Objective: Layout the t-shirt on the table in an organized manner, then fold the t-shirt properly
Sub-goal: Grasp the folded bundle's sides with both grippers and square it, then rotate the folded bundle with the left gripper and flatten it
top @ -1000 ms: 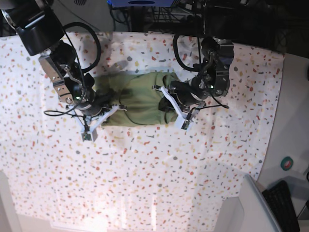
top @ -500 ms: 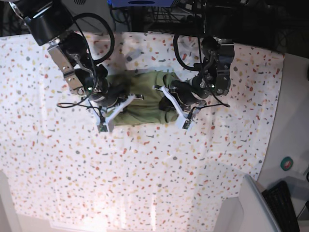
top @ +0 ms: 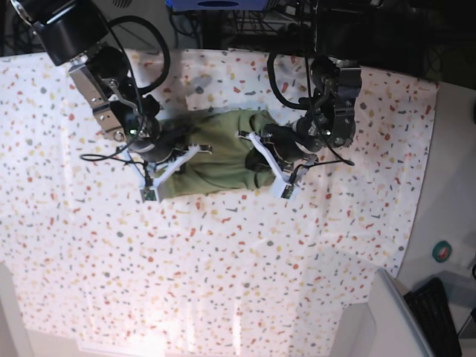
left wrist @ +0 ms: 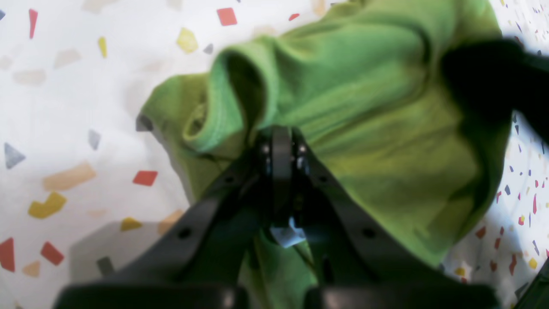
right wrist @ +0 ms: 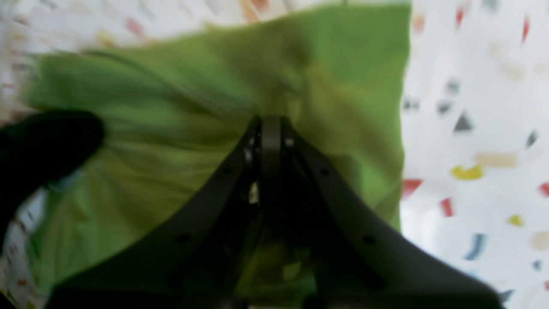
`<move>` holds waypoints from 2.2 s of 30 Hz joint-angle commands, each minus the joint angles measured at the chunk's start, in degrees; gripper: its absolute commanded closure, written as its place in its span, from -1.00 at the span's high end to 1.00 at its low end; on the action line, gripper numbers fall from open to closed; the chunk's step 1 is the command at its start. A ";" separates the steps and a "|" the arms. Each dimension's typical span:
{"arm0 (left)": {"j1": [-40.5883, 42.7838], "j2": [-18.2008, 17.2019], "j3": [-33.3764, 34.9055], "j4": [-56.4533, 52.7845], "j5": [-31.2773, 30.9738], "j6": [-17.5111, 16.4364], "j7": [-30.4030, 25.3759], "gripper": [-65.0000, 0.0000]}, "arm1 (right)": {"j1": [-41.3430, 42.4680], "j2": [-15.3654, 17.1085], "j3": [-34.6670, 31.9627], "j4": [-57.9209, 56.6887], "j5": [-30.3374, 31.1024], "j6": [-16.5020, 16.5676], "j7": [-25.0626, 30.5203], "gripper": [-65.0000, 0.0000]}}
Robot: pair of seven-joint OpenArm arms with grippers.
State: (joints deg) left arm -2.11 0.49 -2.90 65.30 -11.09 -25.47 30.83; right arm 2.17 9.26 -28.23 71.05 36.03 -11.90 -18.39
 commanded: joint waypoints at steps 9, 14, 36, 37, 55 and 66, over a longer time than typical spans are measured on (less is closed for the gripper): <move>-0.31 -0.27 -0.40 1.91 0.50 0.55 0.51 -1.00 | -4.24 3.62 0.76 14.71 0.23 -1.59 -0.11 -1.00; -0.22 -0.27 -0.40 1.91 0.50 0.55 0.51 -1.00 | -5.12 3.27 0.76 7.42 0.23 -3.79 0.06 -1.00; 1.71 -3.52 -12.36 27.76 -20.95 0.55 26.27 -1.00 | -10.57 5.91 12.10 19.28 0.41 -3.88 -0.11 -1.00; 2.42 -4.05 -12.80 27.58 -22.45 0.55 26.36 -1.00 | -10.66 6.00 12.45 19.28 0.41 -3.88 -0.11 -1.00; 4.53 -4.58 -5.68 6.04 -27.54 -3.40 11.85 0.80 | -11.54 6.00 11.92 19.28 0.32 -3.79 -0.20 -1.00; -0.84 -3.70 -3.04 -5.47 -26.14 -1.03 9.48 0.38 | -11.71 6.08 12.45 19.20 0.32 -3.79 -0.20 -1.00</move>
State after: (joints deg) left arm -2.74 -3.18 -6.00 59.57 -38.13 -26.85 38.87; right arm -9.93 14.92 -16.23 89.25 36.45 -16.05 -19.59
